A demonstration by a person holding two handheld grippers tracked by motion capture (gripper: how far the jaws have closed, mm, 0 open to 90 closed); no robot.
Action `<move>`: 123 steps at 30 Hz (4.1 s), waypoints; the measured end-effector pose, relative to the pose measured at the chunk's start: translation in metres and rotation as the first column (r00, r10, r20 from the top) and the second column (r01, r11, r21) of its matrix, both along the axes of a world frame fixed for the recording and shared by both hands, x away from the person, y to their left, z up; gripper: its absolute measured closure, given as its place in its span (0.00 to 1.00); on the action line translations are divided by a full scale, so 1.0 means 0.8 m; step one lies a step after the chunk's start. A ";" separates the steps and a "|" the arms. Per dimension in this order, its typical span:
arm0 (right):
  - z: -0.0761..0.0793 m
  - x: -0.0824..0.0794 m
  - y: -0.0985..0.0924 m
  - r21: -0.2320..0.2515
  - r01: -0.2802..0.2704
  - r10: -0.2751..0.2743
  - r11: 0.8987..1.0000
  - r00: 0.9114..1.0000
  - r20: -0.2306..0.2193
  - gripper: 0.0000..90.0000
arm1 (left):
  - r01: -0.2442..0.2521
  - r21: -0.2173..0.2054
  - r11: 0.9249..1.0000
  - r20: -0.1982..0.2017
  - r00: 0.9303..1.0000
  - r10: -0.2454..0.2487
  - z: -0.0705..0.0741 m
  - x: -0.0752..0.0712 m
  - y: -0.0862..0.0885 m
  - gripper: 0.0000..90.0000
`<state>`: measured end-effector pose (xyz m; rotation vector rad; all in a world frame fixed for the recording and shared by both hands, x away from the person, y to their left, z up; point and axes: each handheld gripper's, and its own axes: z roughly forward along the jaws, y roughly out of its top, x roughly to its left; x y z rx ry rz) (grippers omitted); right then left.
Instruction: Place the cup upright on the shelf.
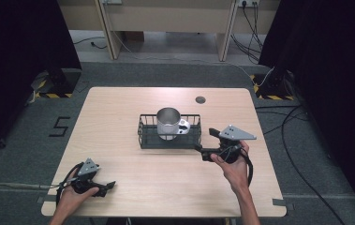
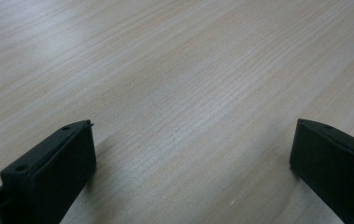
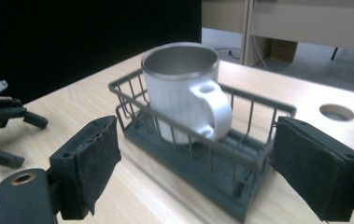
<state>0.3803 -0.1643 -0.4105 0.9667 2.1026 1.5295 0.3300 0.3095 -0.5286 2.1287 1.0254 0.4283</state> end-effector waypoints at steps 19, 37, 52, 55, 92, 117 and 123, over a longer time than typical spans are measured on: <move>-0.040 -0.034 -0.024 0.010 0.031 -0.030 0.999 0.999 -0.027 0.18 | 0.000 0.000 1.000 0.000 1.000 0.000 0.000 0.000 0.000 0.00; -0.057 -0.056 -0.026 0.024 0.029 -0.028 0.999 0.999 -0.033 0.18 | 0.000 0.001 1.000 0.000 1.000 0.000 0.000 0.000 0.000 0.00; -0.076 -0.074 -0.014 -0.005 0.004 -0.004 1.000 0.999 -0.044 0.17 | 0.000 0.000 1.000 0.000 1.000 0.000 0.000 0.000 0.000 0.00; -0.079 -0.079 -0.016 -0.005 0.004 -0.005 1.000 0.999 -0.048 0.17 | 0.000 0.001 1.000 0.000 1.000 0.000 0.000 0.000 0.000 0.00; -0.125 -0.113 -0.034 -0.094 0.052 -0.063 0.994 0.990 -0.123 0.17 | 0.000 0.001 1.000 0.000 1.000 0.000 0.000 0.000 0.000 0.00; -0.155 -0.124 -0.036 -0.249 0.087 -0.123 0.964 0.983 -0.133 0.16 | 0.000 0.001 1.000 0.000 1.000 0.000 0.000 0.000 0.000 0.00; -0.159 -0.126 -0.036 -0.245 0.096 -0.125 0.965 0.987 -0.105 0.14 | 0.001 0.001 1.000 0.000 1.000 -0.001 0.000 0.000 0.000 0.00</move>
